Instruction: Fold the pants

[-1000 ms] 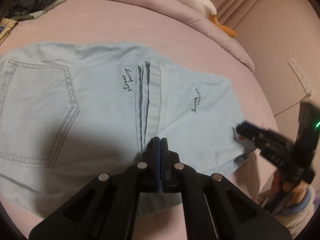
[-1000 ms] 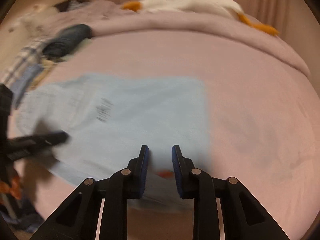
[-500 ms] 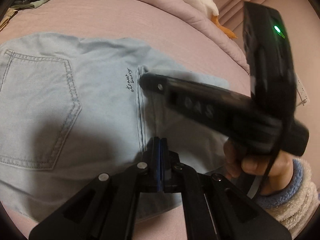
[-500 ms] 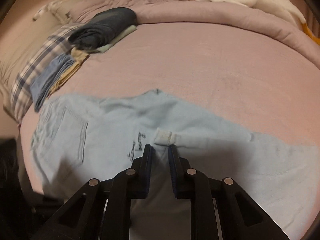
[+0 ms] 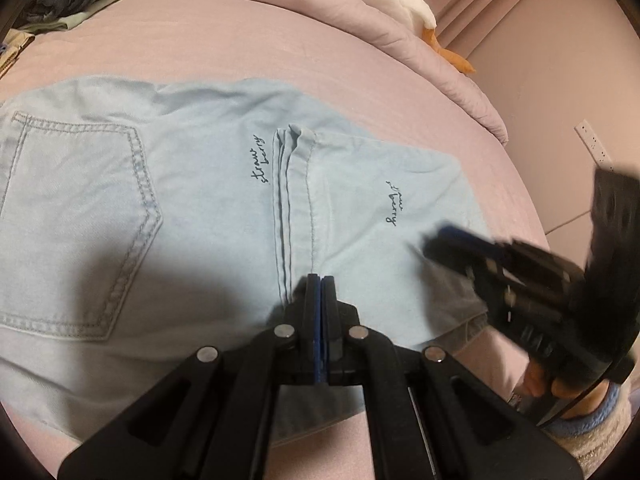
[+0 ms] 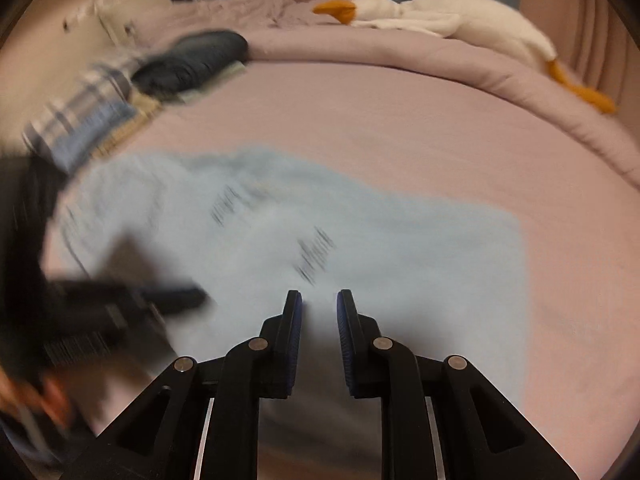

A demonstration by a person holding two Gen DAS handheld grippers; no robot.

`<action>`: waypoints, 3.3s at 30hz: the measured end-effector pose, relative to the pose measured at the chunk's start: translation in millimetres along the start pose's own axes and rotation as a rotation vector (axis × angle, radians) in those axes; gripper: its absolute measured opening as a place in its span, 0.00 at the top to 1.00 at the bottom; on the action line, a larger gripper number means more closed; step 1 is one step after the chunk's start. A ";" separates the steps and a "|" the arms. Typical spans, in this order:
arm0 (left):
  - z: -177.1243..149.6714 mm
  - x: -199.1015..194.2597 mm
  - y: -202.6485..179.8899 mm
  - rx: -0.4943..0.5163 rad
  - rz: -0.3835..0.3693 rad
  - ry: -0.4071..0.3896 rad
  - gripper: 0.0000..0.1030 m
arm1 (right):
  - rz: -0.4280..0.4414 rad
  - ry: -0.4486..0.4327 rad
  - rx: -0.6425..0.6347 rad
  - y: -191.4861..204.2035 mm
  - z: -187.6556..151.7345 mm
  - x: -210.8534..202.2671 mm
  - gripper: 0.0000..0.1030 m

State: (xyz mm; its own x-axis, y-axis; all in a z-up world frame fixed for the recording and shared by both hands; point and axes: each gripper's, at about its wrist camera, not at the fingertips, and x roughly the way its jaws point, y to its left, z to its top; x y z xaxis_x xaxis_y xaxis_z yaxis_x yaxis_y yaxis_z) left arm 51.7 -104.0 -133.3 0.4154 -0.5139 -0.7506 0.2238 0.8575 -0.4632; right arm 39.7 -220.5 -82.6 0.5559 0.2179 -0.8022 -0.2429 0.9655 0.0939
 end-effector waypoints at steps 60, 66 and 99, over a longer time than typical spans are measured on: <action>-56.7 -132.5 140.7 -0.508 0.222 -0.271 0.32 | 0.184 -0.014 0.066 29.6 -0.9 -16.7 0.80; -44.8 -129.4 153.2 -0.561 0.199 -0.333 0.31 | 0.205 0.003 0.062 37.2 5.7 -5.1 0.80; -5.6 -135.2 126.5 -0.259 0.326 -0.341 0.76 | 0.211 0.186 -0.046 102.7 54.2 60.5 0.80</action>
State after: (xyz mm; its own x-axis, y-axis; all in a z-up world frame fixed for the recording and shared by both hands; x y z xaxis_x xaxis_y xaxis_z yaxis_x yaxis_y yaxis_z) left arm 18.9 73.9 -93.1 0.6993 -0.1483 -0.6993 -0.1712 0.9150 -0.3653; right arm 91.4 -100.4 -89.5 0.3347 0.3797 -0.8624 -0.3760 0.8930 0.2473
